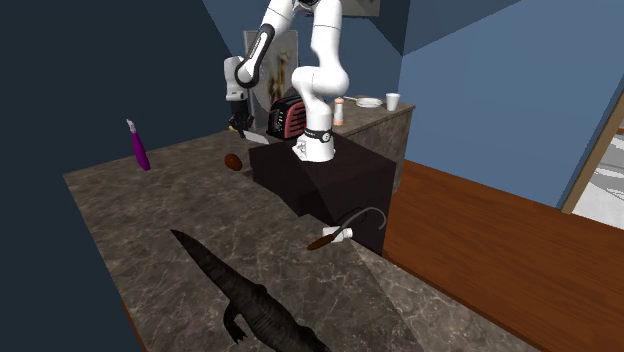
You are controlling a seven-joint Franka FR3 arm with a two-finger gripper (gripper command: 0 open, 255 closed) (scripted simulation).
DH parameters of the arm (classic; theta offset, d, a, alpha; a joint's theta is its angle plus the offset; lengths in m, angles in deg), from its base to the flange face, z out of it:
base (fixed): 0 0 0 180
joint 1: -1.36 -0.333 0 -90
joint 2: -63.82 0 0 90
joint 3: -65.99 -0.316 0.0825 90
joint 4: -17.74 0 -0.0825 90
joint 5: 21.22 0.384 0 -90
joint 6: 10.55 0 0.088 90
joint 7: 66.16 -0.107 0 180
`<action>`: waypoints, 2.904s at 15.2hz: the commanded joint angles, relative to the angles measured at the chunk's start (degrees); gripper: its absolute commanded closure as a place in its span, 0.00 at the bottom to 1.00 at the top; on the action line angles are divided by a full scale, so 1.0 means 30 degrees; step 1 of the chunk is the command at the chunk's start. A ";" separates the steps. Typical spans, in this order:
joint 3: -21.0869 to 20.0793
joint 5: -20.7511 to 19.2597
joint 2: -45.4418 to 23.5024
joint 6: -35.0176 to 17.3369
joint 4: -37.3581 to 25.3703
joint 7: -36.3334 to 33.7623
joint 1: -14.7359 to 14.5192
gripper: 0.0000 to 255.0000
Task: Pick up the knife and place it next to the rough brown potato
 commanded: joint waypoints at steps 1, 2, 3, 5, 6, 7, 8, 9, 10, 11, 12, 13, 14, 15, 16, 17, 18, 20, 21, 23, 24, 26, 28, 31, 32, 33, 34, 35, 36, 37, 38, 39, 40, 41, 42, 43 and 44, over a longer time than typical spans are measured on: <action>0.1667 0.0537 -0.0356 0.0463 -0.0873 0.1487 -0.0790 1.00; 0.2950 0.0999 -0.0670 0.0591 -0.1336 0.2310 -0.1714 1.00; 0.4528 0.1380 -0.0921 0.0738 -0.1822 0.3057 -0.2933 1.00; 0.8199 0.1336 -0.0872 0.1131 -0.2875 0.3920 -0.5802 1.00; 0.9734 0.0812 -0.0499 0.1392 -0.3445 0.3963 -0.6899 1.00; 1.0904 0.0106 0.0022 0.1695 -0.4043 0.3860 -0.7639 1.00; 1.2349 -0.0654 0.0683 0.2138 -0.4931 0.3877 -0.8549 1.00; 1.2821 -0.1234 0.1068 0.1965 -0.4949 0.3486 -0.8928 1.00; 1.3336 -0.1698 0.1382 0.1780 -0.4968 0.3181 -0.9358 1.00; 1.3850 -0.2125 0.1676 0.1594 -0.4991 0.2902 -0.9789 1.00; 1.4354 -0.2532 0.1958 0.1408 -0.5019 0.2639 -1.0210 1.00; 1.4840 -0.2931 0.2236 0.1225 -0.5053 0.2381 -1.0614 1.00; 1.5315 -0.3318 0.2508 0.1043 -0.5091 0.2133 -1.1005 1.00; 1.5776 -0.3696 0.2776 0.0864 -0.5135 0.1891 -1.1384 1.00; 1.6225 -0.4065 0.3042 0.0687 -0.5184 0.1655 -1.1750 1.00; 1.6664 -0.4425 0.3304 0.0511 -0.5238 0.1426 -1.2107 1.00; 1.7092 -0.4778 0.3564 0.0337 -0.5296 0.1201 -1.2454 1.00; 1.7919 -0.5462 0.4078 -0.0005 -0.5429 0.0767 -1.3120 1.00; 1.8322 -0.5789 0.4331 -0.0174 -0.5502 0.0559 -1.3444 1.00; 1.9096 -0.6429 0.4837 -0.0507 -0.5664 0.0153 -1.4063 1.00; 1.9472 -0.6737 0.5088 -0.0671 -0.5751 -0.0043 -1.4364 1.00; 2.0201 -0.7333 0.5589 -0.0996 -0.5940 -0.0422 -1.4946 1.00; 2.0901 -0.7902 0.6088 -0.1315 -0.6147 -0.0785 -1.5506 1.00; 2.1898 -0.8703 0.6836 -0.1785 -0.6489 -0.1301 -1.6305 1.00; 2.2216 -0.8958 0.7086 -0.1939 -0.6611 -0.1465 -1.6560 1.00; 2.2528 -0.9204 0.7335 -0.2093 -0.6738 -0.1626 -1.6812 1.00; 2.2858 -0.9466 0.7607 -0.2257 -0.6880 -0.1796 -1.7078 1.00; 2.2859 -0.9464 0.7606 -0.2257 -0.6879 -0.1795 -1.7080 1.00; 2.2860 -0.9466 0.7606 -0.2257 -0.6879 -0.1796 -1.7080 1.00; 2.2859 -0.9466 0.7606 -0.2257 -0.6879 -0.1796 -1.7079 1.00; 2.2858 -0.9466 0.7607 -0.2257 -0.6880 -0.1796 -1.7079 1.00; 2.2858 -0.9466 0.7607 -0.2257 -0.6880 -0.1796 -1.7078 1.00; 2.2857 -0.9467 0.7607 -0.2256 -0.6880 -0.1797 -1.7078 1.00; 2.2857 -0.9467 0.7607 -0.2256 -0.6880 -0.1797 -1.7078 1.00; 2.2857 -0.9467 0.7607 -0.2256 -0.6880 -0.1797 -1.7077 1.00; 2.2845 -0.9456 0.7602 -0.2245 -0.6883 -0.1783 -1.7064 0.00; 2.2841 -0.9451 0.7601 -0.2238 -0.6888 -0.1774 -1.7058 0.00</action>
